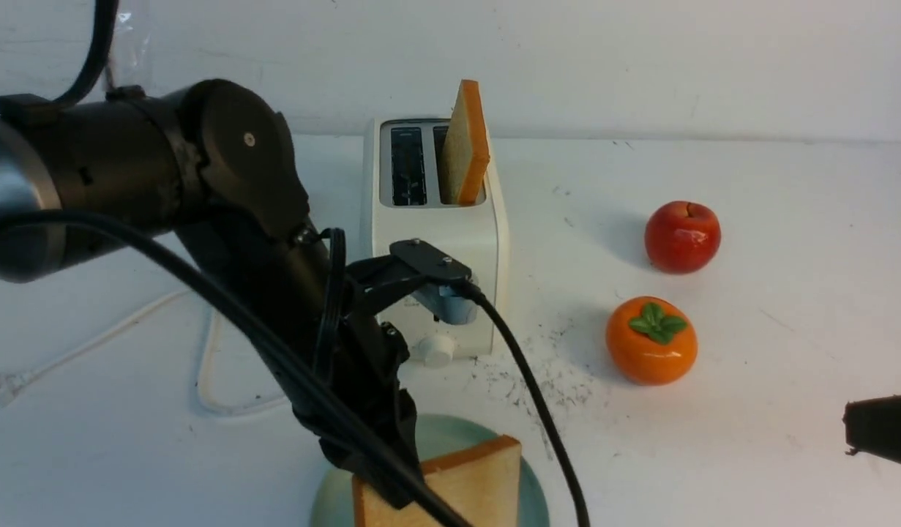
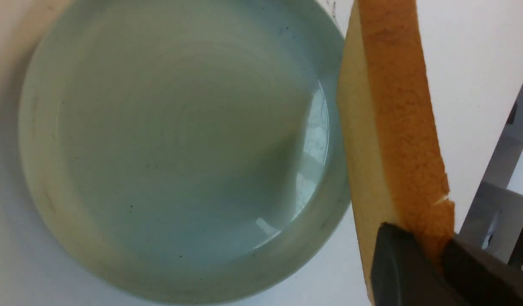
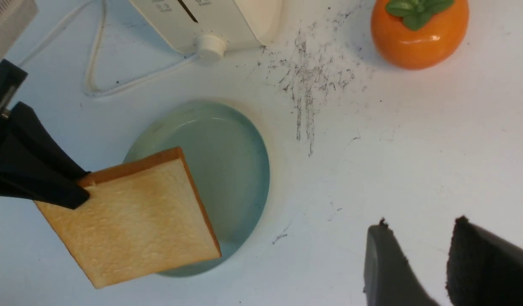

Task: Take toasted bread from bread machine on white table place on plate.
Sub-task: 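Place the slice of bread on the plate with the left gripper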

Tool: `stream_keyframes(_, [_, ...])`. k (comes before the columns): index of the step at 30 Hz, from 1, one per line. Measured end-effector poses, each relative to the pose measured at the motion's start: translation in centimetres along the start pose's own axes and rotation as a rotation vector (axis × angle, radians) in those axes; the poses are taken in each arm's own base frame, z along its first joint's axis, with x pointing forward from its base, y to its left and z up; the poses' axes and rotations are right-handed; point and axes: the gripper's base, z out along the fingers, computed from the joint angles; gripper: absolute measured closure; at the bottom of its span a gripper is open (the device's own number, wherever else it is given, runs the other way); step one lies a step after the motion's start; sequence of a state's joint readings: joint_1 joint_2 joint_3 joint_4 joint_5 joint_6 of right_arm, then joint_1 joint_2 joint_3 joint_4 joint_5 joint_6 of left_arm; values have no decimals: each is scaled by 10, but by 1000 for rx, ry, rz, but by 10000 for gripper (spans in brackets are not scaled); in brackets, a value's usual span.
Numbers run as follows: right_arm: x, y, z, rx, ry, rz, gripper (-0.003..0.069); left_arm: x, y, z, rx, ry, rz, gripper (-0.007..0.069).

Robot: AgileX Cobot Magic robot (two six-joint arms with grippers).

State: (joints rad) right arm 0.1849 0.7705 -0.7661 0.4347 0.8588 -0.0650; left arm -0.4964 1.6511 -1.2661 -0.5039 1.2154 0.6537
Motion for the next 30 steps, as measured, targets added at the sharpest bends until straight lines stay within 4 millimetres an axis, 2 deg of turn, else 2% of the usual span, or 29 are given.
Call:
stream_keyframes(9, [0,0,0,-3,0,3,426,-6,20,23,-37,12,12,582])
stream_keyframes(16, [0,0,0,-5,0,4,426,-5,32,33,-88,48,12,571])
stream_keyframes(18, [0,0,0,-5,0,4,426,-6,34,34,-105,40,-8,529])
stream_keyframes(21, [-1,0,0,-5,-7,-7,426,-7,38,35,-139,34,-25,423])
stream_keyframes(22, [-1,0,0,-5,-7,-7,426,-7,38,35,-140,35,-27,414])
stream_keyframes(24, [-6,2,-2,-6,-28,-60,426,-6,42,33,-192,42,-50,284])
stream_keyframes(25, [-6,2,-1,-6,-25,-65,426,-5,42,33,-198,44,-47,284])
stream_keyframes(26, [-17,6,-5,-12,-43,-86,426,-3,45,28,-251,61,-63,223])
stream_keyframes(27, [-17,6,-5,-12,-38,-85,426,-3,44,26,-260,61,-65,218])
stream_keyframes(28, [-27,10,-6,-19,-39,-97,426,-1,45,19,-317,59,-93,197])
stream_keyframes(30, [-43,14,-6,-28,-33,-127,426,-2,44,-1,-416,20,-167,201])
